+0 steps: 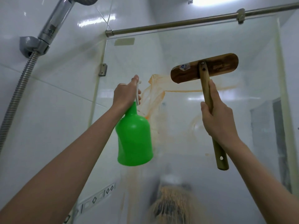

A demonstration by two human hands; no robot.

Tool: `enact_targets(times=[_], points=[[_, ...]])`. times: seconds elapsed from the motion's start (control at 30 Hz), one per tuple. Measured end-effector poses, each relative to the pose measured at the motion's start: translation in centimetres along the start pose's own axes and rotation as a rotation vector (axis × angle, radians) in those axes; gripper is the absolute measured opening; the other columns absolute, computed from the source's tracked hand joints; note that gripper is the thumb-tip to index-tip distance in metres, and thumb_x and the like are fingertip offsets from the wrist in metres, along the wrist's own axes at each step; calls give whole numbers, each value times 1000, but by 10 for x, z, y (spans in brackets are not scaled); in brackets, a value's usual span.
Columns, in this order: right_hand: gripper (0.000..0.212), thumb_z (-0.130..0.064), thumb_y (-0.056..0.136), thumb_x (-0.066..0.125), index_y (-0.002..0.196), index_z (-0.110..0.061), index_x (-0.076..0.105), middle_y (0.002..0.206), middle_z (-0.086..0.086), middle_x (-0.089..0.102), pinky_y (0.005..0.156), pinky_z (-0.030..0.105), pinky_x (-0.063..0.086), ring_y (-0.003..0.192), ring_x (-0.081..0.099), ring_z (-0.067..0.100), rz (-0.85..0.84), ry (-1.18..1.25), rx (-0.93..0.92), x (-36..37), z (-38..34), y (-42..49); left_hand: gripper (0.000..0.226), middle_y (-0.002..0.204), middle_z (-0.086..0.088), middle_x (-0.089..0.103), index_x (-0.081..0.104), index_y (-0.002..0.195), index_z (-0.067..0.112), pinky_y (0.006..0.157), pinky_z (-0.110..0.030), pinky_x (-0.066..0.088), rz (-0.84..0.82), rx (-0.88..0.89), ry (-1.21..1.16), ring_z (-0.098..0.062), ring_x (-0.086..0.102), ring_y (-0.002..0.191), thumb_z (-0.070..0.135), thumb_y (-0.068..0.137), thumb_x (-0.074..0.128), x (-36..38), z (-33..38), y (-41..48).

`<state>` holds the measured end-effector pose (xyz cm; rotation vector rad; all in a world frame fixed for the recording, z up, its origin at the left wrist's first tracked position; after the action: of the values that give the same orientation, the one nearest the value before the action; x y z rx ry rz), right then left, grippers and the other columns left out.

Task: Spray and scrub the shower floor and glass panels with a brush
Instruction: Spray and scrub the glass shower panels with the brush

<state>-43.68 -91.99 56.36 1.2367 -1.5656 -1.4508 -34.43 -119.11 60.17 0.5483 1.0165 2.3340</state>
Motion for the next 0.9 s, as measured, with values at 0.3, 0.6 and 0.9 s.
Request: enact_targets(times=[0.3,0.6,0.9], points=[[65,-17,101,41,154,-33,7,61,7,48,52,42,53,49,48,19,14,-69,5,-30,10,1,45,70,-3,70,68,79,10,79,-42,61,-90,-1,-65,-23,69,63,47,98,53,41,22,5],[65,-18,102,40,154,-34,6,66,9,50,56,43,55,54,53,23,17,-129,65,-62,30,-3,41,73,-5,71,70,89,11,66,-34,58,-266,-6,-141,-22,68,62,46,100,51,109,29,-30],[63,-20,102,39,154,-34,6,68,8,51,47,37,54,52,53,23,84,-137,114,-101,45,7,40,73,-7,69,73,97,8,71,-40,61,-313,-56,-251,-25,67,64,44,100,53,140,43,-52]])
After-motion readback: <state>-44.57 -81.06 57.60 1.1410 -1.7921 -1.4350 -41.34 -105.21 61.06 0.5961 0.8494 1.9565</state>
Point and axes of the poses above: each hand's wrist, its own y-axis towards the middle knuckle, its own x-axis out of the palm, z = x × y, the point moved 8 cm from there along y, towards the middle knuckle
